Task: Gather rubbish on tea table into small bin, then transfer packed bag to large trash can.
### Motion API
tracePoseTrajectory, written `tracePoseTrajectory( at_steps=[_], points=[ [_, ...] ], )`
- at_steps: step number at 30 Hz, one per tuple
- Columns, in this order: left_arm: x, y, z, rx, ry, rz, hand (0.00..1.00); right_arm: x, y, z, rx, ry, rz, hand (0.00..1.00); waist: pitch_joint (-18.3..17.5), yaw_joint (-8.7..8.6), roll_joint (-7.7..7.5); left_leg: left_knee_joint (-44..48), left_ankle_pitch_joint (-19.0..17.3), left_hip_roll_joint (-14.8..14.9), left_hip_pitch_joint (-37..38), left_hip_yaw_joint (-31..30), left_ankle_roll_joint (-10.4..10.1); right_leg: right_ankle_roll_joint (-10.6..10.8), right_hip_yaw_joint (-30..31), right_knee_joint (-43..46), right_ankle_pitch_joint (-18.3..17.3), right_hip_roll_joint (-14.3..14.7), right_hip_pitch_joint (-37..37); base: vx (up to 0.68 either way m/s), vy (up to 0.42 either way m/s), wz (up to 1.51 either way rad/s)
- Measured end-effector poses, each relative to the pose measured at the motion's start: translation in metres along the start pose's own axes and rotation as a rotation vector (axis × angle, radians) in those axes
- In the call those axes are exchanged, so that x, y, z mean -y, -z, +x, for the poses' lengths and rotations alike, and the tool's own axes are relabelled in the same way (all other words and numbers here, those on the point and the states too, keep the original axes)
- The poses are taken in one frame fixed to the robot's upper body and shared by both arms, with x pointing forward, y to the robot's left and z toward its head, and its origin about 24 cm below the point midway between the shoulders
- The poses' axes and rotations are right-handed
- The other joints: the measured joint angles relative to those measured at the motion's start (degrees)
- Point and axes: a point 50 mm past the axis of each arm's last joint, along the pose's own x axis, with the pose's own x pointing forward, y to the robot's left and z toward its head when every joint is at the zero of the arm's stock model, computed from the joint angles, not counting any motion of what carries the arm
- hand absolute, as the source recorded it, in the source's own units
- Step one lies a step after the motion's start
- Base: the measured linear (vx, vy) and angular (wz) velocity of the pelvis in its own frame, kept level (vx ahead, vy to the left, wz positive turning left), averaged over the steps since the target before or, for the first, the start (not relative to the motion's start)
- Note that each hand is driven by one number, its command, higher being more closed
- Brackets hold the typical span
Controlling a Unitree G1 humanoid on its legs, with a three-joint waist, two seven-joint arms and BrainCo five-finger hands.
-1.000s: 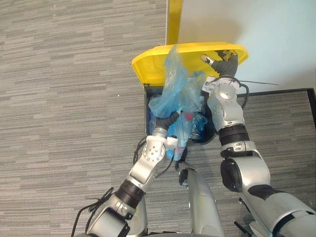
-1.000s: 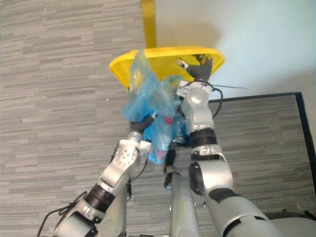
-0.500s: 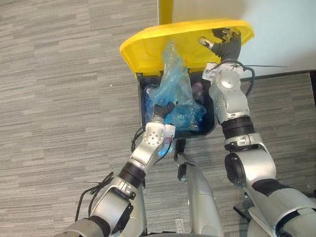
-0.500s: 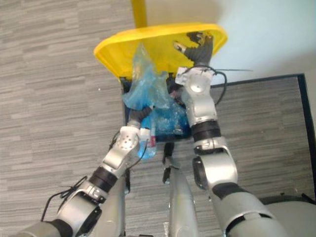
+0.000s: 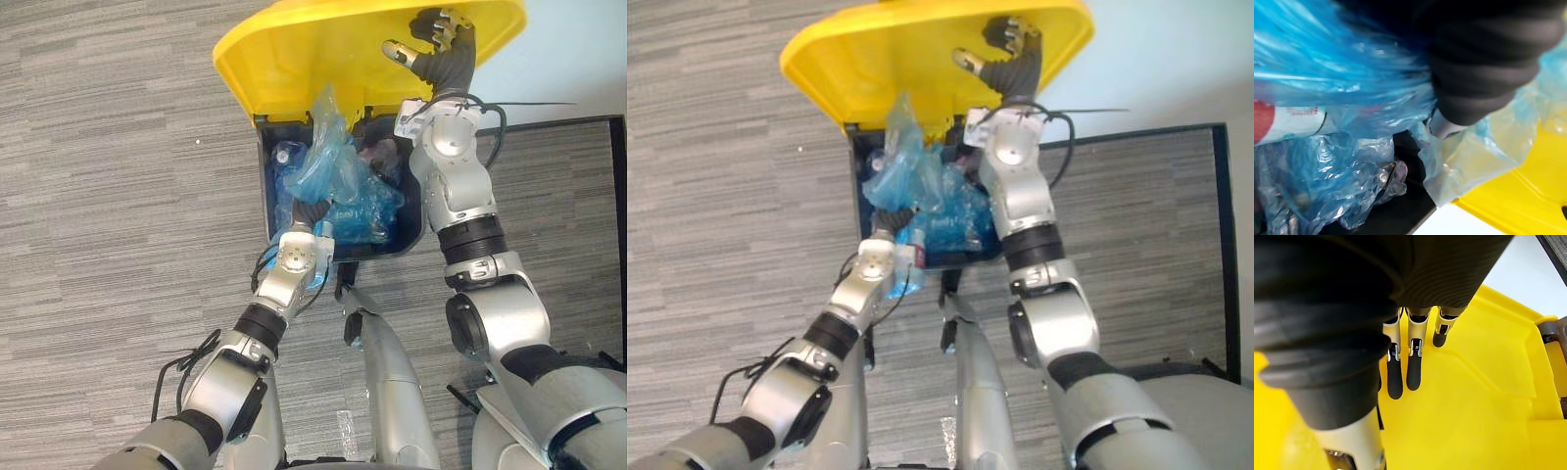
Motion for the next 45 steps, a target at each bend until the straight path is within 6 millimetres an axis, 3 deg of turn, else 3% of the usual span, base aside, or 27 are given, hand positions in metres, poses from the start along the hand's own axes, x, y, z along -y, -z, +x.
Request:
tracePoseTrajectory(
  at_steps=[10, 11, 20, 39, 45],
  points=[
    [0.001, -0.008, 0.003, 0.019, -0.015, 0.002, 1.0, -0.001, 0.0, -0.001, -0.002, -0.004, 0.003, 0.0, 0.0, 0.06, 0.0, -0.11, 0.0, -0.07, -0.04, 0.12, 0.01, 0.01, 0.09, -0.13, -0.02, -0.11, 0.0, 0.0, 0.0, 0.0],
    [0.0, -0.008, 0.003, 0.014, -0.033, -0.005, 0.0, -0.002, 0.0, -0.001, -0.002, -0.005, 0.003, 0.0, 0.0, 0.06, 0.0, -0.16, 0.0, -0.06, -0.05, 0.11, 0.01, 0.01, 0.09, -0.21, -0.02, -0.08, 0.01, 0.0, 0.0, 0.0],
    [-0.013, 0.0, 0.006, -0.039, -0.12, -0.009, 0.0, -0.004, 0.002, -0.002, -0.009, -0.01, 0.009, 0.0, -0.01, 0.09, 0.02, -1.57, 0.36, 0.2, 0.25, 0.47, -0.34, -0.25, 0.22, -1.22, 0.32, 0.3, 0.0, 0.01, -0.003, -0.02],
    [-0.016, -0.001, 0.008, -0.041, -0.134, 0.002, 0.0, 0.0, 0.017, -0.008, -0.049, -0.022, -0.004, 0.0, -0.04, 1.21, 0.06, -1.65, 0.38, 0.21, 0.35, 0.41, -0.34, -0.27, 0.13, -1.32, 0.33, 0.3, 0.23, 0.0, 0.0, 0.0],
    [-0.022, 0.002, -0.005, 0.002, -0.139, 0.006, 0.0, 0.009, 0.042, -0.022, -0.109, -0.029, -0.024, 0.0, -0.13, 1.95, 0.13, -1.14, 0.42, -0.04, 2.51, 0.27, -0.25, -0.35, -0.16, -0.78, 0.22, -0.15, 2.67, -0.01, 0.008, 0.04]
  ],
)
